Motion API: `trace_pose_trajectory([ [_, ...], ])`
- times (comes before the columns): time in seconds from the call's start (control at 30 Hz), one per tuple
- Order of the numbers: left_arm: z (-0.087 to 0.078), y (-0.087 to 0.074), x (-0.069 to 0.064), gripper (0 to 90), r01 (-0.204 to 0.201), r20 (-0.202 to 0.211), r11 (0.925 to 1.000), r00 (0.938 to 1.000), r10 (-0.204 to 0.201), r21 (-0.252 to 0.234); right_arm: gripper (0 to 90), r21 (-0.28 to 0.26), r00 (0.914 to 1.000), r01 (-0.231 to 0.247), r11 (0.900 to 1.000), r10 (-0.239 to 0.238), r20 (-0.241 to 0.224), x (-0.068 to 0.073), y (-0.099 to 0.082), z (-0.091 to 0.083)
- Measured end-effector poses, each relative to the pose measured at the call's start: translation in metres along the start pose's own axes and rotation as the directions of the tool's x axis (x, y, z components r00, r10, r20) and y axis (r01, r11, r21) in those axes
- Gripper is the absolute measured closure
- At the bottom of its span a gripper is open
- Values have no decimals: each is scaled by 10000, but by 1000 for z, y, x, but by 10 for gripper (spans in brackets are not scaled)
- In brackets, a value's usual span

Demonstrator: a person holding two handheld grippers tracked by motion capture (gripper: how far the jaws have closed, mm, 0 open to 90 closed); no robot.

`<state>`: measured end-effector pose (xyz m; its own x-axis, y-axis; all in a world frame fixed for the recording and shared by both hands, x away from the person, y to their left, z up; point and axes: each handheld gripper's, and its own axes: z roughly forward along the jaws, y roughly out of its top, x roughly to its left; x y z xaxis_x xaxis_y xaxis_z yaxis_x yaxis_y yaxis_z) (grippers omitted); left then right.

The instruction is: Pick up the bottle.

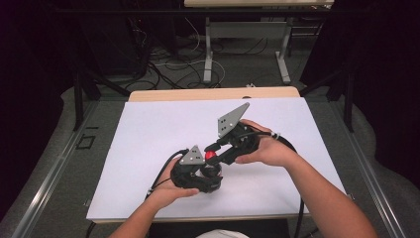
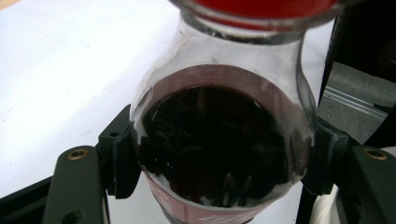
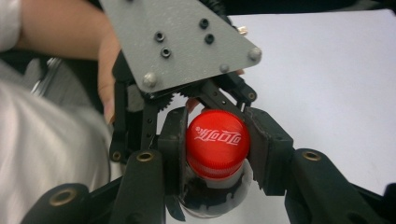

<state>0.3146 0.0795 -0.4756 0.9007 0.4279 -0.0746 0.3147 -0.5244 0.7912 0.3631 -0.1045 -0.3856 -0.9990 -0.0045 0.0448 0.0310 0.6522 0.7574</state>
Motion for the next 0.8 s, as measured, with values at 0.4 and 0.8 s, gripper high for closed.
trace_pose_trajectory([
  [0.4,-2,0,3,299,399,-269,9987,9988,-408,-328,447,-426,9617,-1447,9886,1506,2292,18,5,10],
  [0.8,-3,0,4,300,378,-296,9988,9988,-386,-296,574,-1083,9284,-2315,9668,2528,2724,25,3,12],
])
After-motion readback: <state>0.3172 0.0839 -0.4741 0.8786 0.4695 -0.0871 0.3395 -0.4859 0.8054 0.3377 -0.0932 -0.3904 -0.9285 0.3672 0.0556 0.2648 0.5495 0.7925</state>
